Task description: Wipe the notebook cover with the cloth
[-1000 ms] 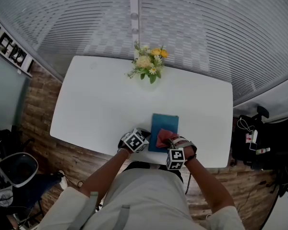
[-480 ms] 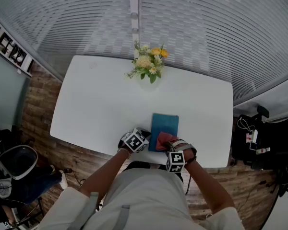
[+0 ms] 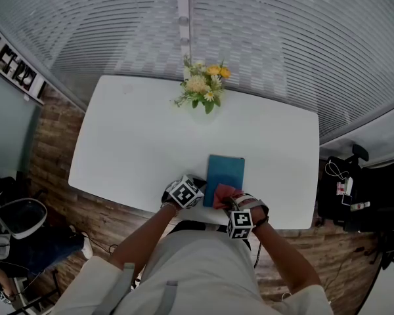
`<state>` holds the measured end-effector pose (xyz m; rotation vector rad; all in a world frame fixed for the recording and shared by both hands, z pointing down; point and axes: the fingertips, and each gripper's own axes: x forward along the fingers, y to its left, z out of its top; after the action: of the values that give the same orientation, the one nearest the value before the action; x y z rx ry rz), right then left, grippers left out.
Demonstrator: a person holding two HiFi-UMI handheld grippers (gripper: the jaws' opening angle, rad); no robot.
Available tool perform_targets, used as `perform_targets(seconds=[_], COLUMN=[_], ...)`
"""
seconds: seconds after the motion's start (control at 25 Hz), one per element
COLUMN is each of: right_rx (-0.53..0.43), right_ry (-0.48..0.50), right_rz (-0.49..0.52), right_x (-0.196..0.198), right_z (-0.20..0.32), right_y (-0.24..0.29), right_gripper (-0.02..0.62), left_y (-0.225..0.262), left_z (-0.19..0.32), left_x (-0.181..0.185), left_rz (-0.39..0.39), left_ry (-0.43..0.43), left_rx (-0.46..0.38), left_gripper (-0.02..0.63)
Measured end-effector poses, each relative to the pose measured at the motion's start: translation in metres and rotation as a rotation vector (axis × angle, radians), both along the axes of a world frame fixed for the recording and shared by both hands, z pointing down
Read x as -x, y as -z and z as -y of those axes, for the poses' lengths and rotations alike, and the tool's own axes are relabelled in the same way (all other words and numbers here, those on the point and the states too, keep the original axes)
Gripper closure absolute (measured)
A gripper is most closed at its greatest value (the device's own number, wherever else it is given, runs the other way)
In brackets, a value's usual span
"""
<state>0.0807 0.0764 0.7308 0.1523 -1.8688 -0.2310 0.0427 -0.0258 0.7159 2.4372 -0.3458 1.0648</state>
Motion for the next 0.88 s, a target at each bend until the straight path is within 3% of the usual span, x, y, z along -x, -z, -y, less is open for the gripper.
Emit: perform_targets(seconds=[0.32, 0.56, 0.68, 0.88], right_rx=[0.027, 0.139, 0.087, -0.111], right_ry=[0.006, 0.038, -0.015, -0.076], right_rz=[0.0, -0.006, 0.049, 0.046], right_x=[0.002, 0.002, 0.003, -0.019], right_z=[-0.006, -0.014, 0.008, 0.071], right_y=[0.001, 0.007, 0.026, 0.056], right_gripper=[0.583, 0.577, 0.572, 0.568], left_y=[0.0, 0.0, 0.0, -0.001], left_z=[0.0, 0.001, 0.001, -0.001], left_x=[0.0, 0.0, 0.0, 0.001], left_rz=[0.001, 0.001, 0.003, 0.003], left_ry=[0.0, 0.002, 0.0, 0.002], left_rx=[0.003, 0.003, 0.003, 0.004], left_gripper=[0.604, 0.604, 0.604, 0.604])
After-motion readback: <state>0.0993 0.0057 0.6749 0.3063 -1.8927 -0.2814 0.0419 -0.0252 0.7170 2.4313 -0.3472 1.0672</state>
